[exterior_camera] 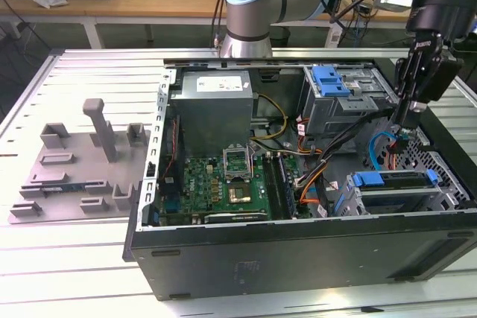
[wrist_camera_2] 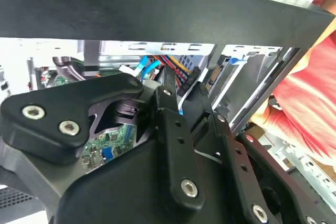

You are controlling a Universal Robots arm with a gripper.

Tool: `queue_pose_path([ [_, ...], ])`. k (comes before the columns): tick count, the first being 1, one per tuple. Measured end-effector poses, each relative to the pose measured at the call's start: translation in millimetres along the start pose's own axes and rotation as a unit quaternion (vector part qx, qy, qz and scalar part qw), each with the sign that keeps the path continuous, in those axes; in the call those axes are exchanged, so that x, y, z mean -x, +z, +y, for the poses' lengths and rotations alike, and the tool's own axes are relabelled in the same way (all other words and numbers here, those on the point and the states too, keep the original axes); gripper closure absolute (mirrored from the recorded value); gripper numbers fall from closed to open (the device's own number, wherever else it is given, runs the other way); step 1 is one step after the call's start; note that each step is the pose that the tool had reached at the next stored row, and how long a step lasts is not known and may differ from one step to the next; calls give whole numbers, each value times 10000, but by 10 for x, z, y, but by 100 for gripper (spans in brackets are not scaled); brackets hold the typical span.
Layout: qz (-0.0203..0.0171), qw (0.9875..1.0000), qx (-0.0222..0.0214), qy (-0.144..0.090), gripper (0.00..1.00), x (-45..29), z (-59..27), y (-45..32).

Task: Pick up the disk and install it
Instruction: 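Insert the first disk wire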

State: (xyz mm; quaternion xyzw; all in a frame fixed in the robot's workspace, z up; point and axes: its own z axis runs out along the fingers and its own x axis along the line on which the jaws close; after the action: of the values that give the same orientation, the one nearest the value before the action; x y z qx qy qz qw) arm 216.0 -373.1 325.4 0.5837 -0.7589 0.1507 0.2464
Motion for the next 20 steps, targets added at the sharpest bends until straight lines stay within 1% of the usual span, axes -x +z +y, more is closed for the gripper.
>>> queue_pose_path([
  [2,24,10000,-4,6,67,3,1,0],
  [3,31,10000,-7,7,67,4,1,0],
  [7,28,10000,-8,2,67,6,-2,10],
  [11,21,10000,-7,0,67,-38,-17,43],
  [16,21,10000,-7,0,67,-35,-53,41],
  [20,21,10000,-7,0,67,-36,-60,60],
])
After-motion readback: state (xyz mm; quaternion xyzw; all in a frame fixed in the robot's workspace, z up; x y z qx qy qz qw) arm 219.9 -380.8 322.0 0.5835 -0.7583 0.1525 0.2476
